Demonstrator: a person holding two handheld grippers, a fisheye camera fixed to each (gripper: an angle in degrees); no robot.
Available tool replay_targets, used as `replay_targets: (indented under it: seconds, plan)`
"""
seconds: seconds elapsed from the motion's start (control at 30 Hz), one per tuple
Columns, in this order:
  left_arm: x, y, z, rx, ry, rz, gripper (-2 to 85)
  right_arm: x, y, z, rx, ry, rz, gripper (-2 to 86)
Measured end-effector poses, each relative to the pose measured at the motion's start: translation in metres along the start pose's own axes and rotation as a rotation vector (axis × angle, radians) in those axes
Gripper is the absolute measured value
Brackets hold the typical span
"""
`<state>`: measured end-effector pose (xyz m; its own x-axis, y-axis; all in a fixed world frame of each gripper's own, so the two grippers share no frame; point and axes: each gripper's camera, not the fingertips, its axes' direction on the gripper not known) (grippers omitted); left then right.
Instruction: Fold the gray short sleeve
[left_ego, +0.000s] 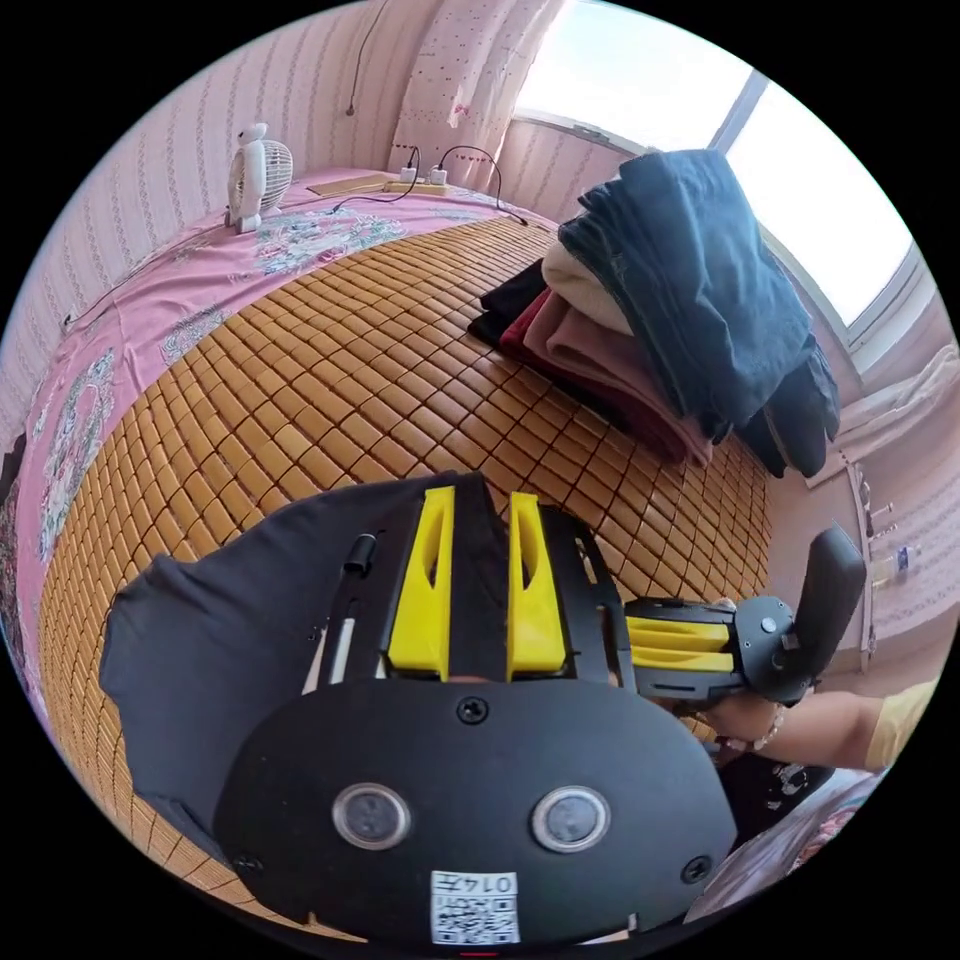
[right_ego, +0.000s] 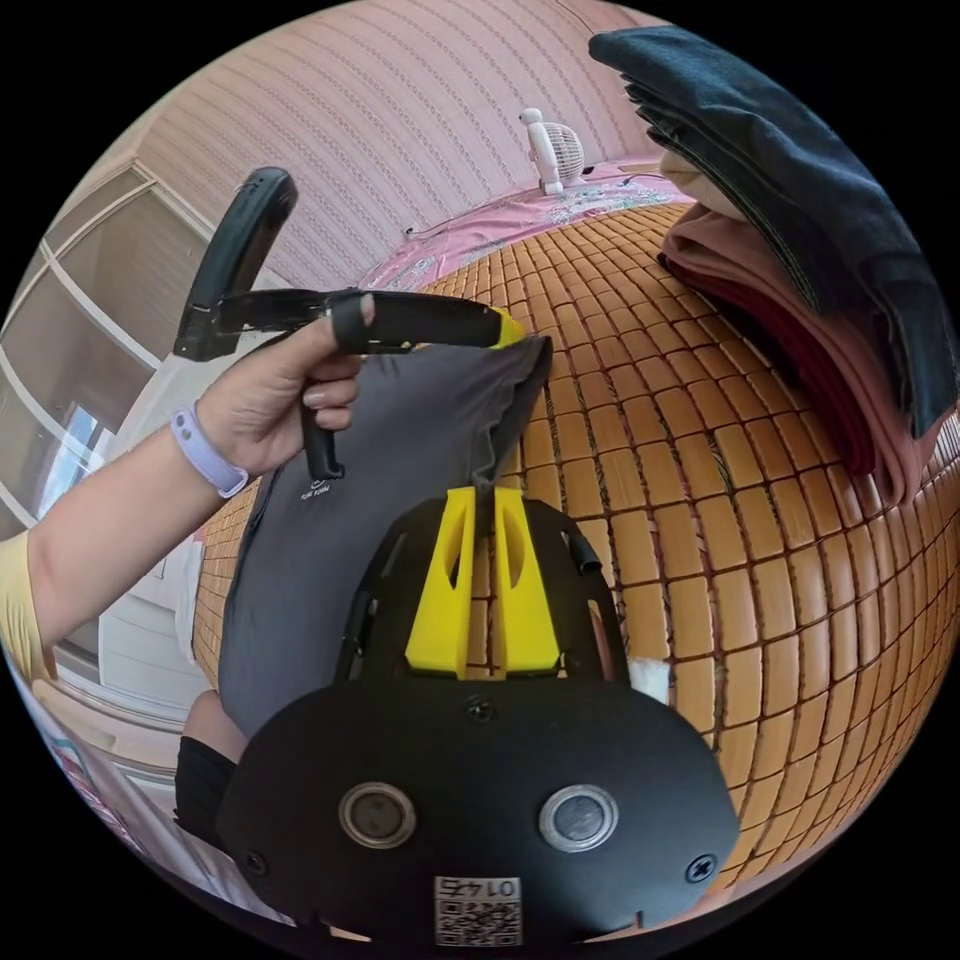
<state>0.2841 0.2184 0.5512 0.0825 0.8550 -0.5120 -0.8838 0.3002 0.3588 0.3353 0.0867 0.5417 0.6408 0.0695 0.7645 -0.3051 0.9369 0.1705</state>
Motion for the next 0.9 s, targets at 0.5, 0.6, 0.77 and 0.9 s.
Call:
replay_targets:
  seconds: [0.5,0.6,0.77,0.9]
  plan:
    - [-0.081,0.044,-0.055,0.153,-0.135,-0.089,2.5,-0.07,0.012,-0.041,0.074,0.039,-0.335,4.2]
    - [-0.129,0.081,-0.079,0.13,-0.171,-0.207,6.3,-0.086,0.016,-0.043,0.037,-0.045,-0.402,6.8]
    - [-0.194,0.157,-0.14,0.218,-0.199,-0.353,6.7,-0.102,-0.006,-0.026,-0.011,-0.001,-0.423,7.4]
    - [-0.25,0.224,-0.185,0.215,-0.255,-0.483,6.6,-0.114,-0.047,0.003,-0.039,0.04,-0.41,7.7]
